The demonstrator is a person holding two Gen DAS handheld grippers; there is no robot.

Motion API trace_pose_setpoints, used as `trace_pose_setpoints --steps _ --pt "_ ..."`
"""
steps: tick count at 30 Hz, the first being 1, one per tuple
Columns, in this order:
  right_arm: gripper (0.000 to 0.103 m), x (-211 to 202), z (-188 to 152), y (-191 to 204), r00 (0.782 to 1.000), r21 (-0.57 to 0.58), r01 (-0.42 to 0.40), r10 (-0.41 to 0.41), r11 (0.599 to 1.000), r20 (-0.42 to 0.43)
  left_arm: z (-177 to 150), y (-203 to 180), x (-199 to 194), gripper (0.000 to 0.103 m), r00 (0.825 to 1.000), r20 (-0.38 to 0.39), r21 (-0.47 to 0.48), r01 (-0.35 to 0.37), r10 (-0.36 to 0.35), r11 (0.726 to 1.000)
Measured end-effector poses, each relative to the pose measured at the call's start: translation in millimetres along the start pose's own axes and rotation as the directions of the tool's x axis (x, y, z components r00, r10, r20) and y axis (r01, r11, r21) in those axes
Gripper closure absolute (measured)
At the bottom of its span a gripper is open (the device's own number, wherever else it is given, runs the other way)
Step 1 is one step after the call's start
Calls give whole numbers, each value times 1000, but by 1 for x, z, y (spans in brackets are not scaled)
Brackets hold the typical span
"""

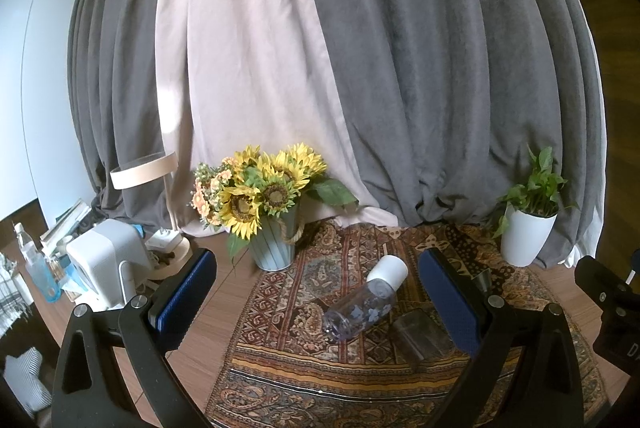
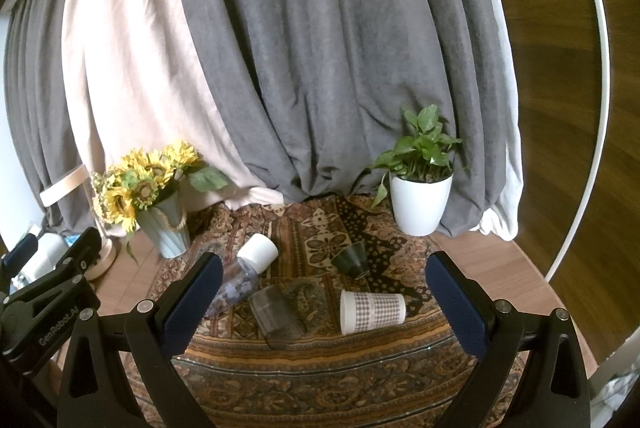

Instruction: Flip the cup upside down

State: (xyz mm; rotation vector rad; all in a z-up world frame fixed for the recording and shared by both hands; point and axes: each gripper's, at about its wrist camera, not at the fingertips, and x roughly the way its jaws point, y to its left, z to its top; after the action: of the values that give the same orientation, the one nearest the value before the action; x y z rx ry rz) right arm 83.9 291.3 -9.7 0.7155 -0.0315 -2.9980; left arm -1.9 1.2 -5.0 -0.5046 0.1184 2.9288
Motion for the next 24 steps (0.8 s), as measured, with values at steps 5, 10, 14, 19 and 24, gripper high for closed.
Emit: trace_pose_setpoints --steps 5,10,14,19,24 --pt "1 3 -1 -1 1000 -1 -5 5 1000 -7 -1 2 2 0 1000 -2 5 26 -26 1000" --pt "1 10 0 -1 1000 11 2 -1 1000 -10 -3 2 9 0 1000 -18 8 24 -24 1000" --pt "1 20 0 2 999 2 -5 5 1000 -34 -3 -1 19 0 998 -41 19 45 -44 999" --pt "1 41 3 7 996 -26 -25 23 999 -84 -5 -4 35 0 996 -87 23 30 -27 999" --pt "1 69 7 14 986 -68 -59 48 996 -158 -10 -8 52 0 989 -148 38 19 -13 999"
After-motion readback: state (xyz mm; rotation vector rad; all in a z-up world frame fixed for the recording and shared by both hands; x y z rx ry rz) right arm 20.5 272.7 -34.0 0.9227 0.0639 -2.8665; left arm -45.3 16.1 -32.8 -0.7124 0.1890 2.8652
